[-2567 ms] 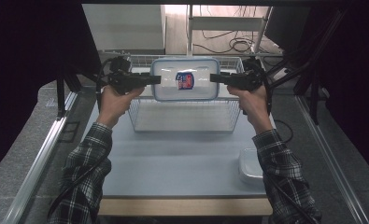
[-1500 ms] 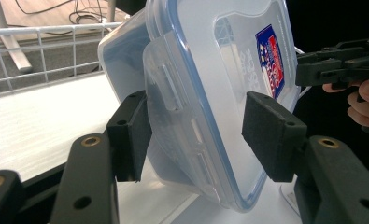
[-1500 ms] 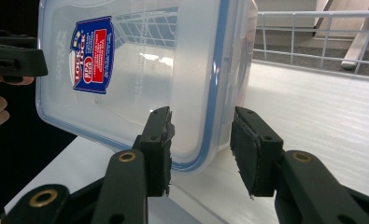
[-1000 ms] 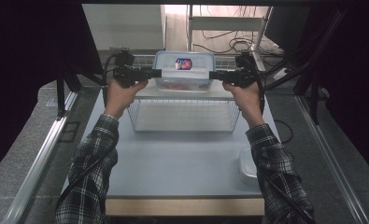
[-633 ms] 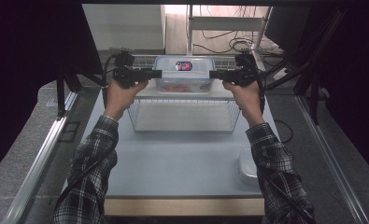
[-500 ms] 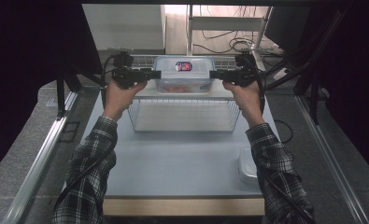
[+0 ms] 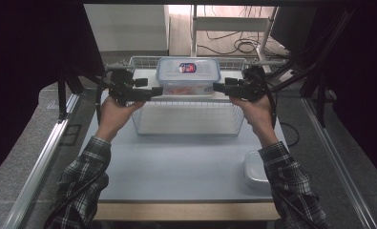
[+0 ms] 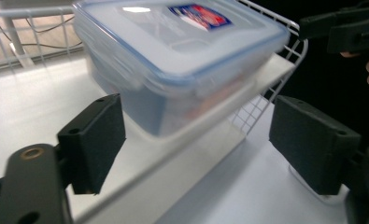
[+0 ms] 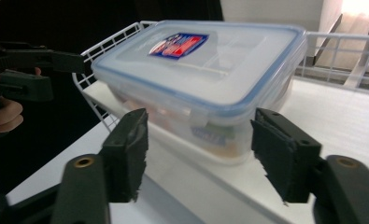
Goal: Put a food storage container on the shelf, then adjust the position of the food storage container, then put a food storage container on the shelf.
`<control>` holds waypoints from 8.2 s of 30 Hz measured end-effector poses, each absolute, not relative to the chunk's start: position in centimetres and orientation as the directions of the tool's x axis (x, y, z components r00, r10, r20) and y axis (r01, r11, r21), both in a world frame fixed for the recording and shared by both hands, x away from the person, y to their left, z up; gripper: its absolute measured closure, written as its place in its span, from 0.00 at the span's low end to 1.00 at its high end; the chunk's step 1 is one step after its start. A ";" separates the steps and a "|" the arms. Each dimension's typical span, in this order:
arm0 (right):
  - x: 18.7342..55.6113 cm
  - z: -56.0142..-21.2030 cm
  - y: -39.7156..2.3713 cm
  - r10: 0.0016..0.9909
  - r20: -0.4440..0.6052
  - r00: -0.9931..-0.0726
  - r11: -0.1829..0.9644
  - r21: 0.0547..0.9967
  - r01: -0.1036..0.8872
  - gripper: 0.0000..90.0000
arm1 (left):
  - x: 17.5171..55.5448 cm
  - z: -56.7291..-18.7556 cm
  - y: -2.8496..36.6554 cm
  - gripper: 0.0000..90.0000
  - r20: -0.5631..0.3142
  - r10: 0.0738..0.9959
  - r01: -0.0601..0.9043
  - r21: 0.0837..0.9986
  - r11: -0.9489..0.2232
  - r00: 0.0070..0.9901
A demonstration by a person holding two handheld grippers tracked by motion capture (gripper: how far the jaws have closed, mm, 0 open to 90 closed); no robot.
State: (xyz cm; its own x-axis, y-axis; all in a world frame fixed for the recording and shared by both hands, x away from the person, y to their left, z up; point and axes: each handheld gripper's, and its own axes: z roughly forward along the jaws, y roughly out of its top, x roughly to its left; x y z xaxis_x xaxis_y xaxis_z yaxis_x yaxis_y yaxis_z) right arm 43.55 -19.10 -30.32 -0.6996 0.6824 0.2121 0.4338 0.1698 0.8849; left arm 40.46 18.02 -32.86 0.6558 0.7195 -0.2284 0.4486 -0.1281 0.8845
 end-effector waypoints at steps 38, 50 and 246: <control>33.5 -38.9 -20.7 0.619 0.056 -0.784 0.340 0.880 0.331 0.02 | 29.4 -42.9 15.8 0.04 -0.101 0.695 0.392 0.878 -0.274 0.712; 31.5 -41.4 -21.4 0.603 0.038 -0.796 0.363 0.877 0.317 0.03 | 26.9 -44.8 16.2 0.04 -0.086 0.714 0.400 0.871 -0.284 0.695; 30.3 -48.1 -19.8 0.596 0.097 -0.797 0.454 0.777 0.435 0.05 | 25.8 -50.4 14.9 0.08 -0.142 0.695 0.512 0.780 -0.359 0.705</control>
